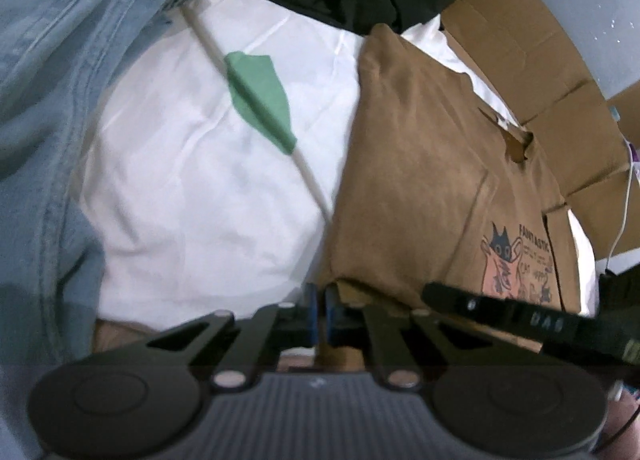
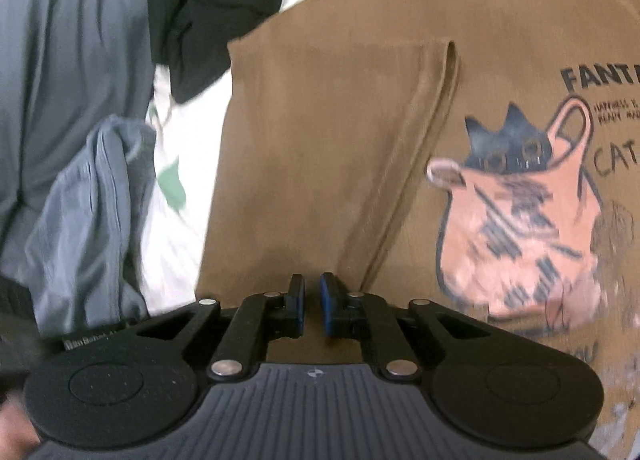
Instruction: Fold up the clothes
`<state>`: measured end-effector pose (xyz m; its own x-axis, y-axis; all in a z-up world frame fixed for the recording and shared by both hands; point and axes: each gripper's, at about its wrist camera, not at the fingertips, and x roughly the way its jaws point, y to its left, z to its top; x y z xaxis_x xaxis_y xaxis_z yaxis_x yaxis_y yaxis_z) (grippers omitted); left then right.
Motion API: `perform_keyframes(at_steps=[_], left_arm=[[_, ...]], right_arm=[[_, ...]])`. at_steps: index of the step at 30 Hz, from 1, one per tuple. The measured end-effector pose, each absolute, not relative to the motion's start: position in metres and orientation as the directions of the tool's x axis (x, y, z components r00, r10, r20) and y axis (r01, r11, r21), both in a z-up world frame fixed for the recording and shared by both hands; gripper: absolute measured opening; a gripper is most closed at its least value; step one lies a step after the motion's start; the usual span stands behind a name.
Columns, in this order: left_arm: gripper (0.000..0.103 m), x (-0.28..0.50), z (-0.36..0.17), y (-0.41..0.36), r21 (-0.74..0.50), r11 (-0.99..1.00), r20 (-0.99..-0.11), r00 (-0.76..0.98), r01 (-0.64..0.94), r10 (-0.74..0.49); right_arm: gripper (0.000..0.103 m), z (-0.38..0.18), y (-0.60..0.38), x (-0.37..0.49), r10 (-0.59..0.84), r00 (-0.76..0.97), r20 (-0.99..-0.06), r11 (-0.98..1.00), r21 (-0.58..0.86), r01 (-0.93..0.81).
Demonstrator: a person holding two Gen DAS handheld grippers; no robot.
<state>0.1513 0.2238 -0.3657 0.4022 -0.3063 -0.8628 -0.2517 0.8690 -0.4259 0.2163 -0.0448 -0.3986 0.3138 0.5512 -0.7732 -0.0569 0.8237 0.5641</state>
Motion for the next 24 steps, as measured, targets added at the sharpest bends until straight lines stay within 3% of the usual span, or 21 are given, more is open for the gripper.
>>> perform_keyframes(at_steps=[8,17,20,24], left_arm=[[0.001,0.161,-0.328,0.223,-0.410,0.889,-0.848,0.444,-0.204,-0.289],[0.002,0.190,-0.345,0.182,-0.379,0.921,-0.840,0.454,-0.096,-0.298],[0.002,0.190,-0.363,0.183,-0.342,0.933,-0.870,0.413,-0.114,-0.269],[0.002,0.187,-0.371,0.190,-0.343,0.930,-0.879,0.396,-0.132,-0.267]], right_arm=[[0.012,-0.388,-0.048,0.209,0.551,0.320,-0.771,0.824,0.563,-0.063],[0.013,-0.383,-0.059,0.233,0.494,0.395,-0.775,0.858,0.507,-0.080],[0.024,-0.384,-0.068,0.249,0.474,0.419,-0.774,0.870,0.485,-0.088],[0.025,-0.385,-0.075,0.276,0.454,0.445,-0.772,0.883,0.456,-0.110]])
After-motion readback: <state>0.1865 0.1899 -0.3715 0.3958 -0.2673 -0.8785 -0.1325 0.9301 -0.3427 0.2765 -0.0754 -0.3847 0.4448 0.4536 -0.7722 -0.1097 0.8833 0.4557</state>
